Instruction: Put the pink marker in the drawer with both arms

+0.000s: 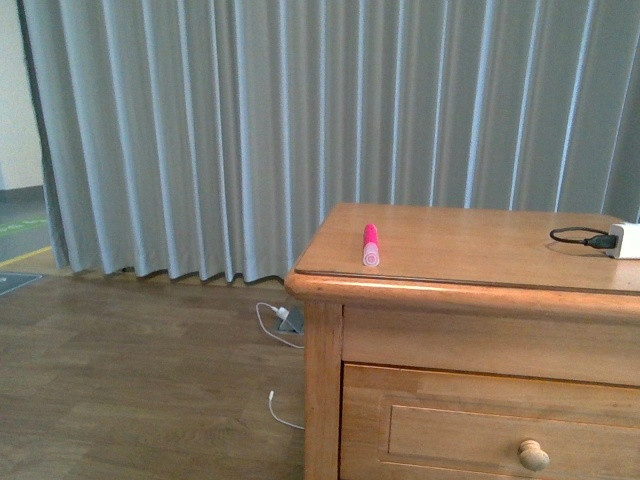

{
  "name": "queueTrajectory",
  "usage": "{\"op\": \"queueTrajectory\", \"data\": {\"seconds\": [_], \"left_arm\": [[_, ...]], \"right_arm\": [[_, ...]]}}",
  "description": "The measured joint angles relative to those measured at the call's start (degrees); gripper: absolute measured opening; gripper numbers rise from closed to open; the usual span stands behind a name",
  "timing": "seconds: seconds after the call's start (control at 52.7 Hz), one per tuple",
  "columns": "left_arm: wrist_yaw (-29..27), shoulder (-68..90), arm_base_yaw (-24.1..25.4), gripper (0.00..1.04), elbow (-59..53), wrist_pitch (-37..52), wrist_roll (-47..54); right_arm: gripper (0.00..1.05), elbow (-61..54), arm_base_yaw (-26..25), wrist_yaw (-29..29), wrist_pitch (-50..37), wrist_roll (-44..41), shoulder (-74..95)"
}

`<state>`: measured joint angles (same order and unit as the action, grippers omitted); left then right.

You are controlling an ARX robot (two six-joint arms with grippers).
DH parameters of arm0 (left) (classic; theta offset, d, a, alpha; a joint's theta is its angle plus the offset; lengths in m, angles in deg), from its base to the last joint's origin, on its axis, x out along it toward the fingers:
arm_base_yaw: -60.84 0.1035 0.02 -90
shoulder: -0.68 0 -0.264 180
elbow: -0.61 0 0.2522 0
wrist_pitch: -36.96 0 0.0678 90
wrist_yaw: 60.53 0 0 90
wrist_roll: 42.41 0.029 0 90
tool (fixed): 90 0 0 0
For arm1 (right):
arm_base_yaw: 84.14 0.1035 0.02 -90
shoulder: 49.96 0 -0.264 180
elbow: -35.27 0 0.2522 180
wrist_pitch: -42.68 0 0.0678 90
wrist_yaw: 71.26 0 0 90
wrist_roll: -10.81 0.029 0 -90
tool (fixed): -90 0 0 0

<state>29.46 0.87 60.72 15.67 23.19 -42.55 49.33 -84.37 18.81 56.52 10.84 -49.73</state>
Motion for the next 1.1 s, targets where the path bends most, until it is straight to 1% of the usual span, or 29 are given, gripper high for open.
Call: {"op": "queueTrajectory", "data": {"seconds": [0.853, 0.929, 1.005, 1.1], "left_arm": [[0.0, 0.0, 0.0, 0.99, 0.0, 0.0, 0.0], [0.0, 0.0, 0.0, 0.99, 0.0, 0.0, 0.0], [0.0, 0.0, 0.0, 0.99, 0.0, 0.0, 0.0], [0.0, 0.0, 0.0, 0.99, 0.0, 0.0, 0.0]], "right_arm": [[0.96, 0.0, 0.0, 0.0, 0.0, 0.0, 0.0], [0.96, 0.0, -0.5, 0.3, -1.4, 0.7, 1.2], [0.96, 0.1, -0.6, -0.8, -4.3, 1.0, 6.2], [0.96, 1.7, 1.5, -2.0, -9.1, 1.9, 16.1]]}}
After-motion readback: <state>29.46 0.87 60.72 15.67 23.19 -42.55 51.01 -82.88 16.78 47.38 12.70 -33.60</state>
